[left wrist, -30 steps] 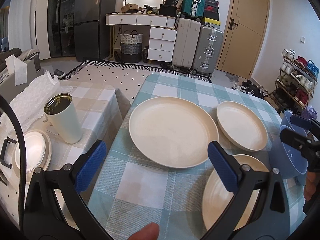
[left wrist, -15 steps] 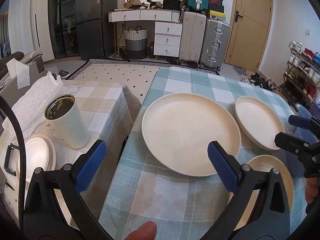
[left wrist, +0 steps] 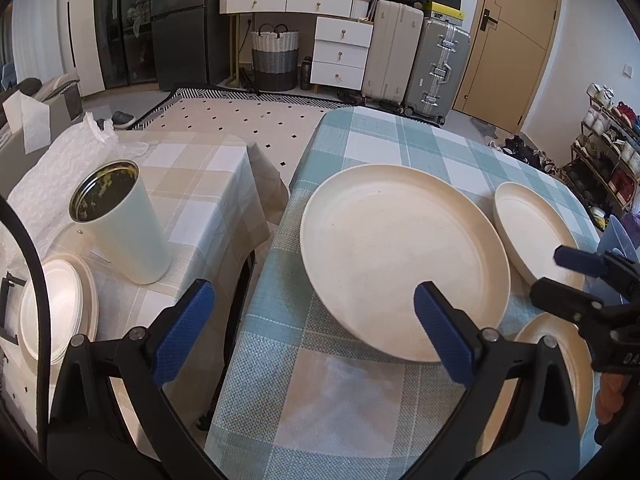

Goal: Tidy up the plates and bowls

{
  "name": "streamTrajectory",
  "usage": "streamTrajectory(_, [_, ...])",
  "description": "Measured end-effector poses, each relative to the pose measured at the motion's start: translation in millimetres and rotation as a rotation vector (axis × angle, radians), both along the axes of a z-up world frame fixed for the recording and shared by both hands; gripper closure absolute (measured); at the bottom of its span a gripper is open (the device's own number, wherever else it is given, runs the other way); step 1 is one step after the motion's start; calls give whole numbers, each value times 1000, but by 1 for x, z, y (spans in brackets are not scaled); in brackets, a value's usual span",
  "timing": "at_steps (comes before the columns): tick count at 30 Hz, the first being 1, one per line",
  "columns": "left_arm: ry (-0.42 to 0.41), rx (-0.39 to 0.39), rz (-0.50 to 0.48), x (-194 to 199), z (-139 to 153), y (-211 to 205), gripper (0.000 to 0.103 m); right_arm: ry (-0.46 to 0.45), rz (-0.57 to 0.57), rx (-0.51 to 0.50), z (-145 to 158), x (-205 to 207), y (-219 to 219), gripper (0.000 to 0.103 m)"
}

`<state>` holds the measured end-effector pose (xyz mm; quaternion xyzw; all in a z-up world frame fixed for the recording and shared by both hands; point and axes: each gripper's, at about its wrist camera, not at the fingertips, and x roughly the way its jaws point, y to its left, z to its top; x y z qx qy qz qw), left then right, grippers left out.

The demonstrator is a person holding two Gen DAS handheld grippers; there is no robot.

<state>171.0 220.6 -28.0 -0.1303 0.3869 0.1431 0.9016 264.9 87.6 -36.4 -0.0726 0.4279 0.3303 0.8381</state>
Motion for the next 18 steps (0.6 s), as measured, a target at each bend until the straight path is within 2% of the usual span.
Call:
streamTrajectory(4, [3, -8, 4, 4, -5, 3, 4, 51, -2, 34, -8, 10, 4, 23])
streamTrajectory(8, [16, -13, -1, 9, -10, 4, 4, 69, 2, 20, -14, 17, 8, 27])
streamTrajectory(18, [43, -2, -34, 25, -24, 3, 14, 130, 0, -14, -30, 31, 17, 38])
